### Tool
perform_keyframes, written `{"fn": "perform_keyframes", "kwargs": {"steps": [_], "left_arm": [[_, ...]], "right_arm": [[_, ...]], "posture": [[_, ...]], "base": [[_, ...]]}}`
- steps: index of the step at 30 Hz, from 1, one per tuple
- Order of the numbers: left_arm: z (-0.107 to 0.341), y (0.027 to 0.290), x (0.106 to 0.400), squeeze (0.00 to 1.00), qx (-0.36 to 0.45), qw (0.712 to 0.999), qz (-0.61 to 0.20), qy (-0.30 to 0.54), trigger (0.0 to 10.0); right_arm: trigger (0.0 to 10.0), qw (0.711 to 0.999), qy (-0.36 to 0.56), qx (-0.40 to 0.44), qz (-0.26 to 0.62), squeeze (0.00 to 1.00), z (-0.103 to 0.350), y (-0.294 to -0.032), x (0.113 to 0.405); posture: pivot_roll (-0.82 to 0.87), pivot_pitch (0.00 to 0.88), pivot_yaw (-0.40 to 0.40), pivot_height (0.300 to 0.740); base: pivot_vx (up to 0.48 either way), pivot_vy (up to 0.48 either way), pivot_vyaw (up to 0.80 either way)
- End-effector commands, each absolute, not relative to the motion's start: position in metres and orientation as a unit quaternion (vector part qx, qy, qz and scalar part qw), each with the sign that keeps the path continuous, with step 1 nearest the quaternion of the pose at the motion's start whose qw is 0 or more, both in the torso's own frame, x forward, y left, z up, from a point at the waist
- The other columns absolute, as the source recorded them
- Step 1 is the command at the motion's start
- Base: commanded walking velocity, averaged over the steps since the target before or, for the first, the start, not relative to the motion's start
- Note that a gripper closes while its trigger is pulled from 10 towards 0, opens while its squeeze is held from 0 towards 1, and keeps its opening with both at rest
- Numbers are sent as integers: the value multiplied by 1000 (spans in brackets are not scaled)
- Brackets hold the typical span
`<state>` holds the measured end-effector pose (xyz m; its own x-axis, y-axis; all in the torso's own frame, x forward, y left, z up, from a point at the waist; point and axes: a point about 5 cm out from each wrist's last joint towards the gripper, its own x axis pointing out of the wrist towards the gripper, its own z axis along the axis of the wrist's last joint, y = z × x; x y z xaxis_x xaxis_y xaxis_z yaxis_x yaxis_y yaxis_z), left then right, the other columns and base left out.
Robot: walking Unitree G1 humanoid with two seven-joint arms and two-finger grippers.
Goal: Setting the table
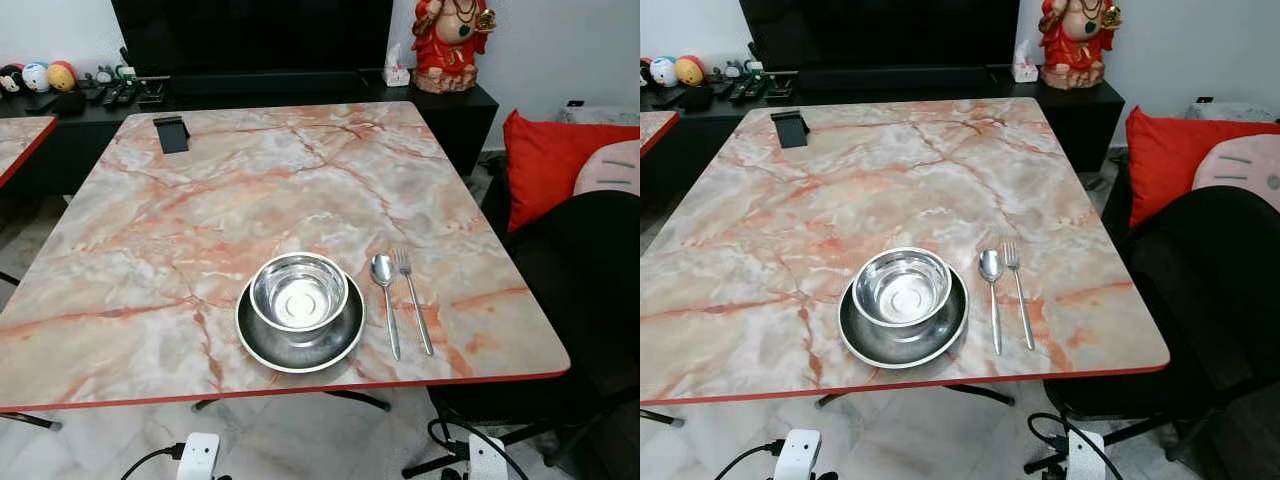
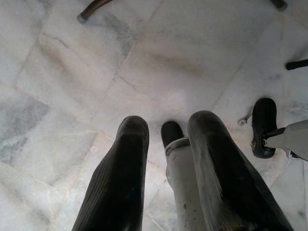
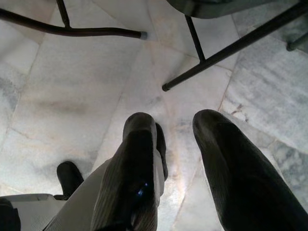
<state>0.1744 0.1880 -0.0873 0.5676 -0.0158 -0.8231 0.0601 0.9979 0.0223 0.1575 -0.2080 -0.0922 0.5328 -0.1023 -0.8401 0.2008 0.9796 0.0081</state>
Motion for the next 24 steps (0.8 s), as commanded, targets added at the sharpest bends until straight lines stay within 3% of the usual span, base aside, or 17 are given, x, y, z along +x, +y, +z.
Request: {"fn": "perform_keyframes", "kwargs": {"steps": [1,11,24], "left_arm": [[-88,191,172,0,22,884,-12,466,10000],[-87,194,173,0,17,885,4,466,10000],[-87,192,173,0,11,886,3,463,10000]], "right_arm": [[10000,875,477,37,-78,0,-91,-210,161],[10000,881,470,19,-52,0,-86,-203,175],[10000,872,488,19,-48,0,-95,-197,154]], "posture": [[-24,0,-11,740],[-14,0,-16,740],[-19,0,-3,740]], "base": [[0,0,0],[0,0,0],[0,0,0]]}}
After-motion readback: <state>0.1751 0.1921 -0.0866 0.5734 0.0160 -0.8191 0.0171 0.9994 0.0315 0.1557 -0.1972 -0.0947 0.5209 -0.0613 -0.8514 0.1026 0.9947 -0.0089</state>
